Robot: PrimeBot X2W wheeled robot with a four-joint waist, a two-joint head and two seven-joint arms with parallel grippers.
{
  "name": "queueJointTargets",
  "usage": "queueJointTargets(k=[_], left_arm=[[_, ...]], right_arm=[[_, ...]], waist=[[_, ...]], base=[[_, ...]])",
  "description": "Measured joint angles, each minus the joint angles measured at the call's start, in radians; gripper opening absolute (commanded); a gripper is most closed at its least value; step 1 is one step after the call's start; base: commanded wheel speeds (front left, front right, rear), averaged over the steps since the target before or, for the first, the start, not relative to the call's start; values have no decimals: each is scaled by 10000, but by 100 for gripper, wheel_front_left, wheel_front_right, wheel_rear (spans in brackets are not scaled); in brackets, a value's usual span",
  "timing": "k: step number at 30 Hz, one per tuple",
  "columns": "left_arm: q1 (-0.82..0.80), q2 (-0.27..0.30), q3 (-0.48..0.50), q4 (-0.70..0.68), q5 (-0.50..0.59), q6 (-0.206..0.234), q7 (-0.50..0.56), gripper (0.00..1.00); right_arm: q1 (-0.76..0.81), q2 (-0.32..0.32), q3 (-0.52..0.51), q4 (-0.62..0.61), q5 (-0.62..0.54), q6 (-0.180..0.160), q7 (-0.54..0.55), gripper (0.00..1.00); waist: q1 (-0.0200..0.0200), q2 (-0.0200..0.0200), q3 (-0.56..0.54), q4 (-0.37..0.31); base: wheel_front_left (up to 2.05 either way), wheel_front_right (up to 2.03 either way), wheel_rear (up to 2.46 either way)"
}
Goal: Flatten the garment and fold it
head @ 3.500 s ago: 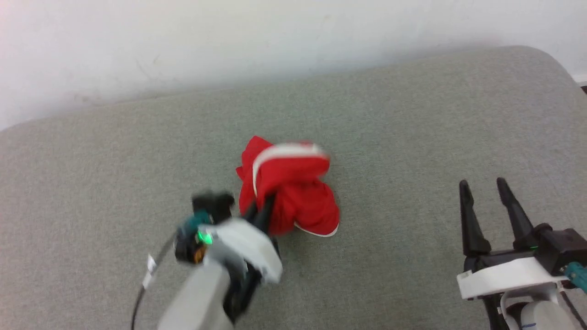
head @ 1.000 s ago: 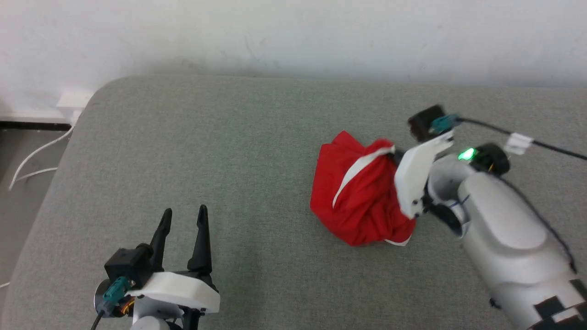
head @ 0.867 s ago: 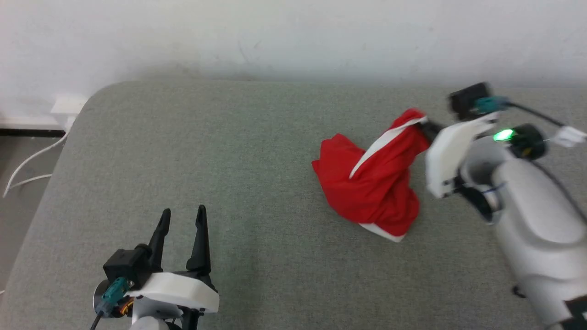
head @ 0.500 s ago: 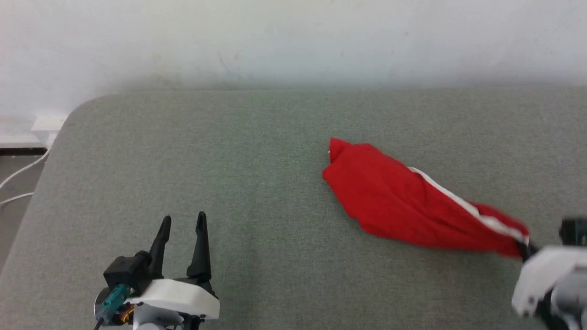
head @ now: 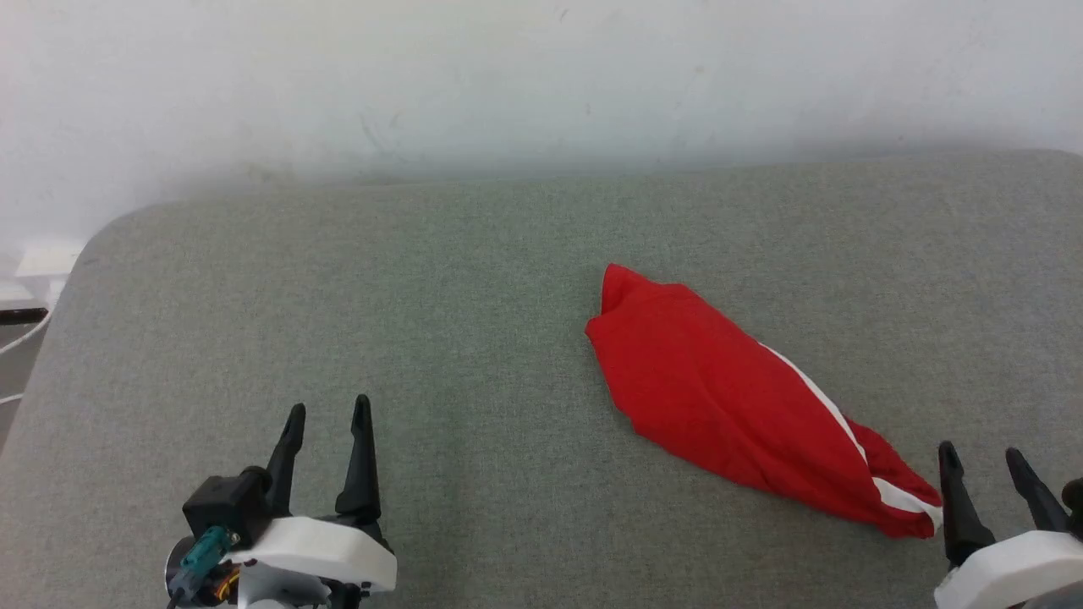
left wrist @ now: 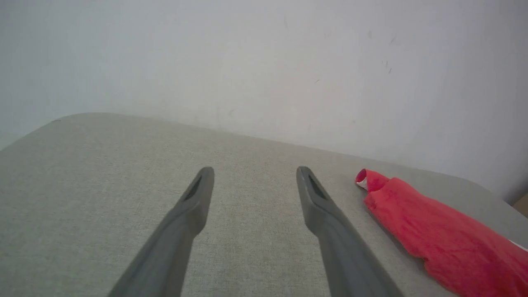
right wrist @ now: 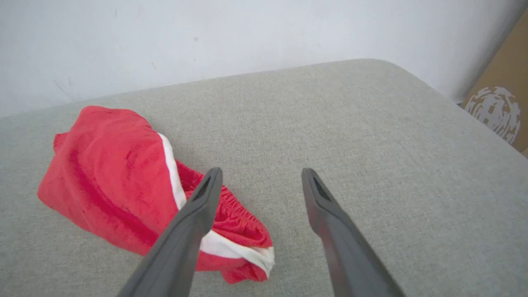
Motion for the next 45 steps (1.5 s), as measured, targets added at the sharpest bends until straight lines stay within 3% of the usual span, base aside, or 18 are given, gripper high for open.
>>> queueJointTargets(k=[6,13,21,25,32,40,45], left_arm=[[147,38,-13,2,0,121,111,100],[190,102,-46,4,0,265,288,100],[67,217,-468,88,153,309,663,100],[-971,178,-1379,339,506,-207,1189,100],[-4171,-412,-2608,1488,844,-1058,2079,100],[-7260,-750,-3802,3427,458,-1536,3919,100],[-8152,-765,-4364,5294,-180,-1622,5551,100]], right_arm=[[49,4,761,-556,-251,0,-780,100],[89,15,2245,-1204,-589,0,-849,100],[108,17,3074,-1653,-550,0,-836,100],[81,15,3108,-1847,-531,0,-761,100],[-508,19,3342,-2004,-593,0,-683,100],[-1128,19,3358,-2105,-660,0,-729,100],[-1304,17,3400,-1981,-564,0,-834,100]], waist=[[1,0,-172,-47],[1,0,-248,46],[0,0,-299,316],[1,0,-133,395],[2,0,515,336],[4,0,1497,-145],[4,0,1956,-670]], base=[[0,0,0],[0,0,0],[0,0,0],[0,0,0],[0,0,0],[0,0,0],[0,0,0]])
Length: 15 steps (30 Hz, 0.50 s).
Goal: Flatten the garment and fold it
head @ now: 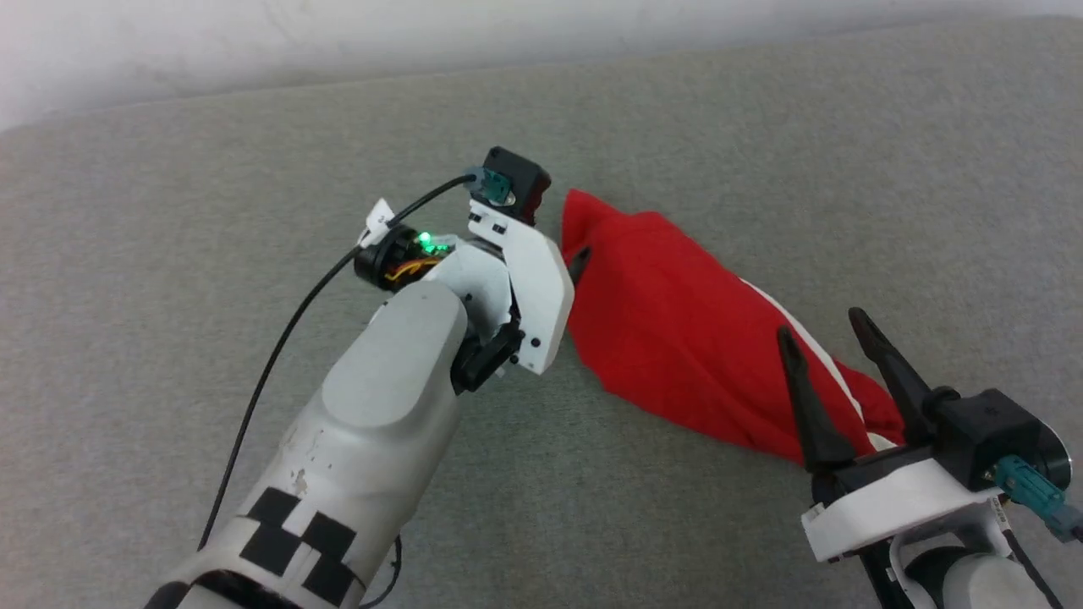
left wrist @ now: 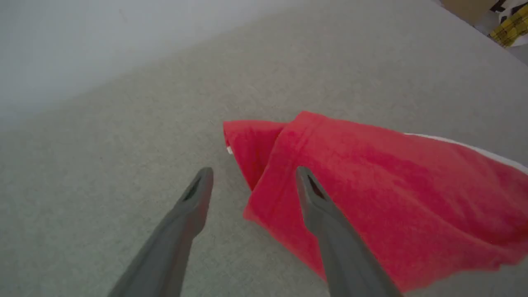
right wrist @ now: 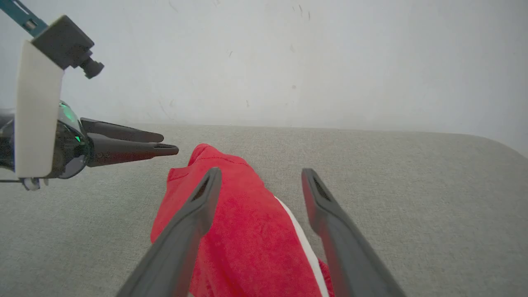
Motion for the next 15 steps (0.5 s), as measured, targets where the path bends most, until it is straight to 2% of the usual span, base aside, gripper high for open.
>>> queueJointTargets(k=[5,10,11,12,13,15], left_arm=[[-382,-13,-383,1693,-259,-69,1191,100],[-1096,-27,-880,2476,-387,-71,2132,98],[-1212,-27,-961,2564,-387,-71,2190,59],[-1287,-29,-1024,2621,-412,-71,2236,36],[-1334,-29,-1106,2638,-456,-71,2274,0],[-1358,-48,-1300,2629,-612,-75,2328,0]], right_arm=[[-28,0,58,194,123,0,-121,100],[-151,-2,77,318,226,0,-213,100],[-192,-2,73,339,242,0,-238,100],[-223,0,65,364,249,0,-261,100],[-230,0,56,395,247,0,-290,100],[-232,0,27,479,247,0,-297,100]], waist=[[-1,0,363,-514],[-5,0,702,-859],[-4,0,756,-907],[-4,0,801,-949],[-4,0,835,-981],[-4,0,852,-1008]], base=[[0,0,0],[0,0,0],[0,0,0],[0,0,0],[0,0,0],[0,0,0]])
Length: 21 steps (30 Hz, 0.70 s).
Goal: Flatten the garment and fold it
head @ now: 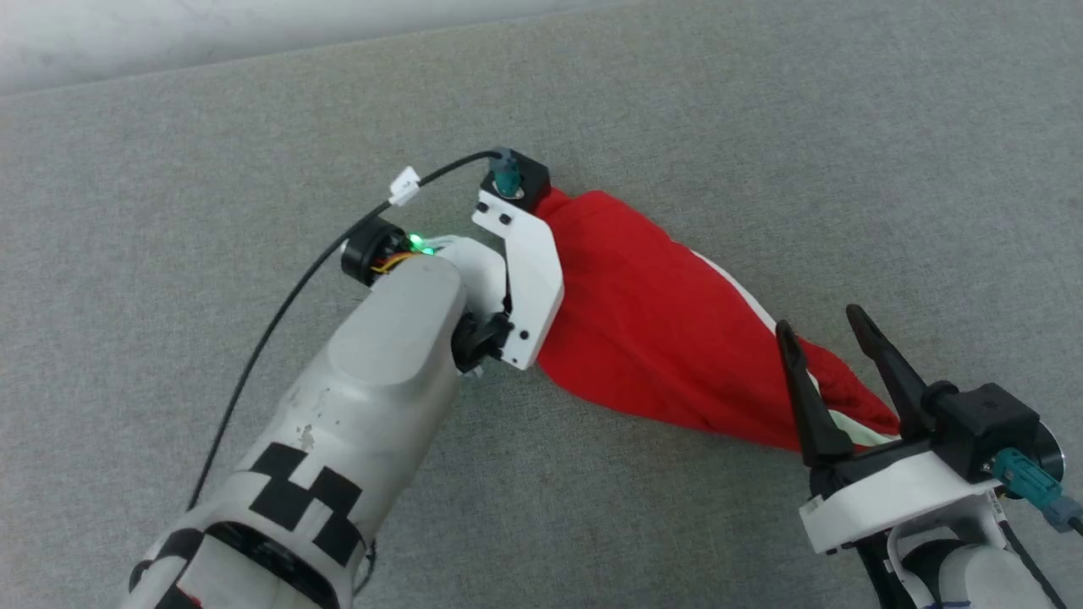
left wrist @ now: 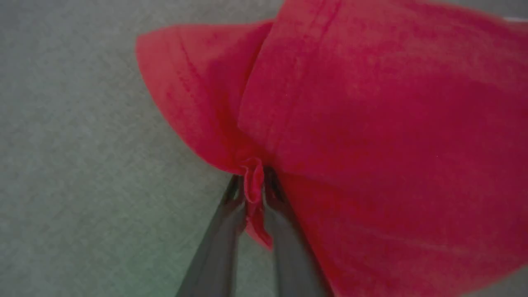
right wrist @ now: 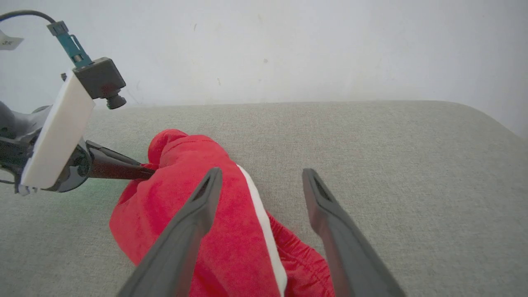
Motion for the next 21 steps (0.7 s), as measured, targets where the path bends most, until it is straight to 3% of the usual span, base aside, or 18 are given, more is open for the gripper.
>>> queueJointTargets(k=[3,7,12,16,21], left_arm=[[32,-42,-146,-19,-249,-6,-259,0],[389,155,-146,-481,-353,-8,-1478,0],[1483,1124,267,-2130,-554,104,-2765,0],[3414,2173,886,-4142,-932,1012,-3283,0],[6809,3358,1866,-7005,-1607,2763,-3298,0]], right_arm=[[-2,-2,-71,127,21,0,-10,100],[9,-2,-316,211,48,0,-77,100],[160,0,-587,293,127,0,-111,100],[420,4,-623,320,128,0,-98,100],[688,0,-709,274,113,0,-58,100]], waist=[[0,0,-76,41],[2,0,-272,250],[3,0,-632,685],[3,0,-987,1063],[0,0,-1477,1473]], base=[[0,0,0],[0,0,0],[0,0,0],[0,0,0],[0,0,0]])
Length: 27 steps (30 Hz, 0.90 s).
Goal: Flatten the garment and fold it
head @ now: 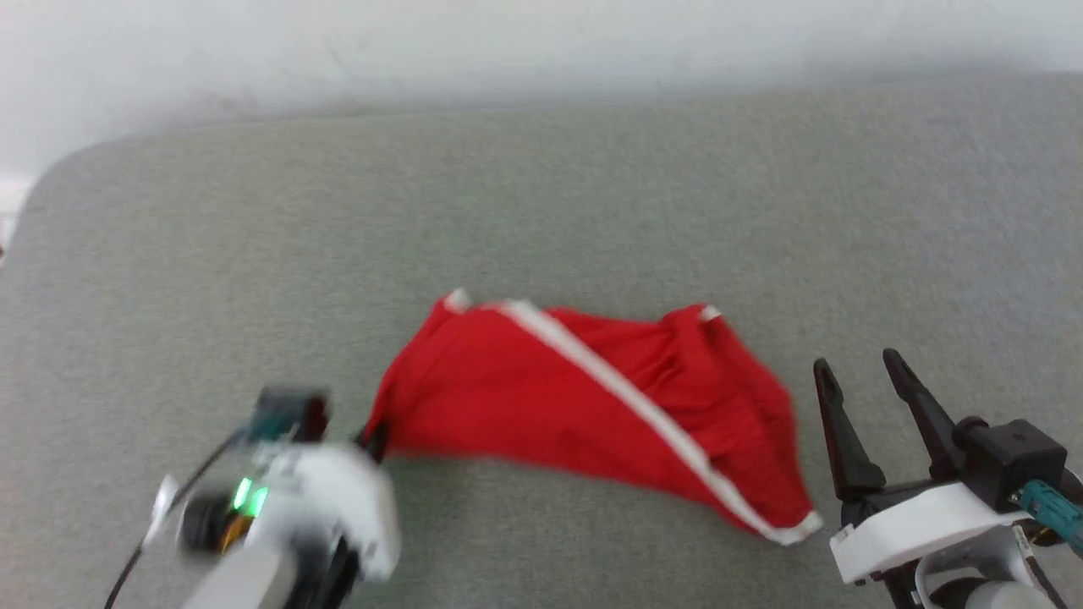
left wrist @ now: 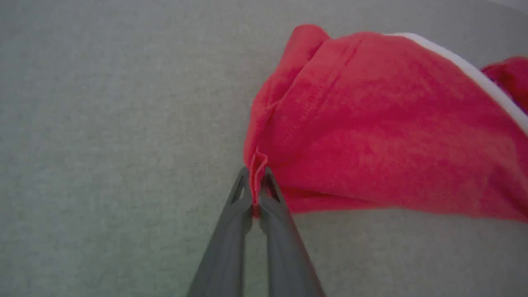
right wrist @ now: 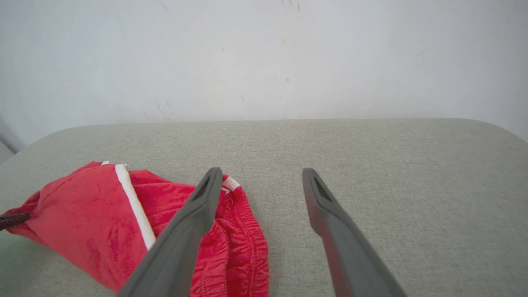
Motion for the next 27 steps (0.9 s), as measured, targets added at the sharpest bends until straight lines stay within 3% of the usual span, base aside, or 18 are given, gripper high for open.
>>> queueJointTargets(k=[5,6,7,8,16,21,27], left_arm=[[3157,497,863,-1937,-788,1605,244,0],[3594,506,943,-2169,-918,1760,261,38],[3925,491,997,-2347,-1093,1864,309,95],[4159,499,986,-2485,-1175,1904,382,100],[3482,502,1526,-3377,-838,1887,-905,100],[2010,487,1151,-3070,-817,982,-502,100],[727,487,491,-1630,-1524,-221,1104,100]], right_arm=[[255,2,-46,-123,-12,0,96,100],[301,4,-69,-157,-12,0,136,100],[344,4,-88,-182,-12,0,161,100],[392,2,-84,-199,-13,0,176,100],[467,4,-88,-424,-92,0,443,100],[488,2,-69,-508,-107,0,573,100],[482,2,4,-474,-105,0,577,100]], waist=[[-1,0,-391,360],[-1,0,-447,429],[-1,0,-500,494],[-1,0,-562,549],[-1,0,-926,782],[1,0,-943,738],[2,0,-862,515]], base=[[0,0,0],[0,0,0],[0,0,0],[0,0,0],[0,0,0],[0,0,0],[0,0,0]])
